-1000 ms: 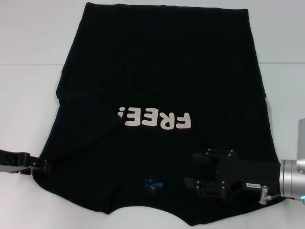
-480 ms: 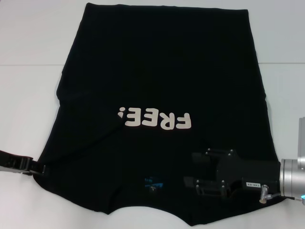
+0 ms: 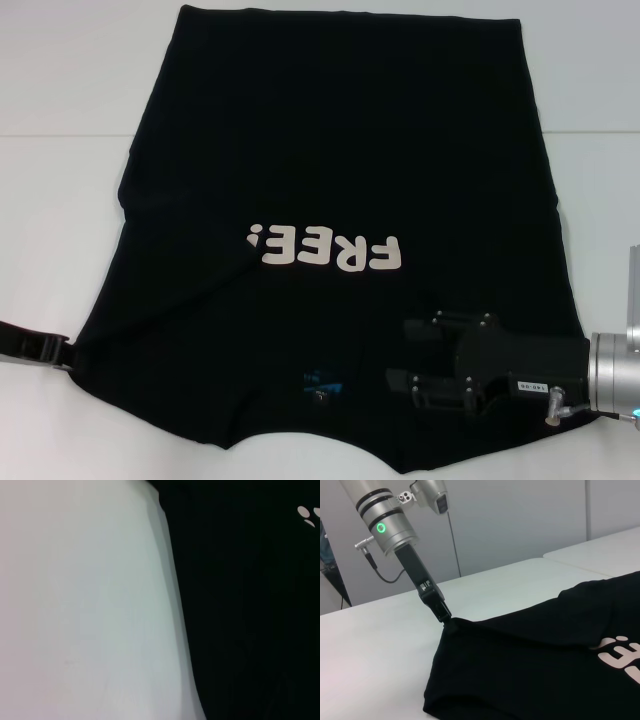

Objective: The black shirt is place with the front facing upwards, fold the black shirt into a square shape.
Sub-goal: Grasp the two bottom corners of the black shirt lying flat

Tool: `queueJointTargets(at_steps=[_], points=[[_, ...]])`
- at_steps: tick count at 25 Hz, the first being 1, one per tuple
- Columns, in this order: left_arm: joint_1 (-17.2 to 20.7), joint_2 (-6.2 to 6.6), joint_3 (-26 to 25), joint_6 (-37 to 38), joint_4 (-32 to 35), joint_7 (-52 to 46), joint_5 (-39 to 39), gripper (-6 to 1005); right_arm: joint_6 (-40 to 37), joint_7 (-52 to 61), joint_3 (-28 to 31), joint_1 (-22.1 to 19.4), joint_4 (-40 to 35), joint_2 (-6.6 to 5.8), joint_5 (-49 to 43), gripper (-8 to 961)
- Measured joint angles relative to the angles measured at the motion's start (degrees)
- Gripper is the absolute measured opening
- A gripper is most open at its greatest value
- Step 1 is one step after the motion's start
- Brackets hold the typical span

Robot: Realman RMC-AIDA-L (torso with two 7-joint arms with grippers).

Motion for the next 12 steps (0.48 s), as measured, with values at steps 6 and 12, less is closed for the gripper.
queueJointTargets(at_steps=[6,12], points=[[-0.02,0.02,-0.55,0.9,0.93,0.03,-0.63,132,-0.48,0.02,0.18,-0.04,0.05,0.0,0.03,735],[-0.05,0.05,-0.71,1.84,1.54,0.1,-0.79,14,-0.69,0.03,0.28,-0.03,0.0,0.0,0.03,735]])
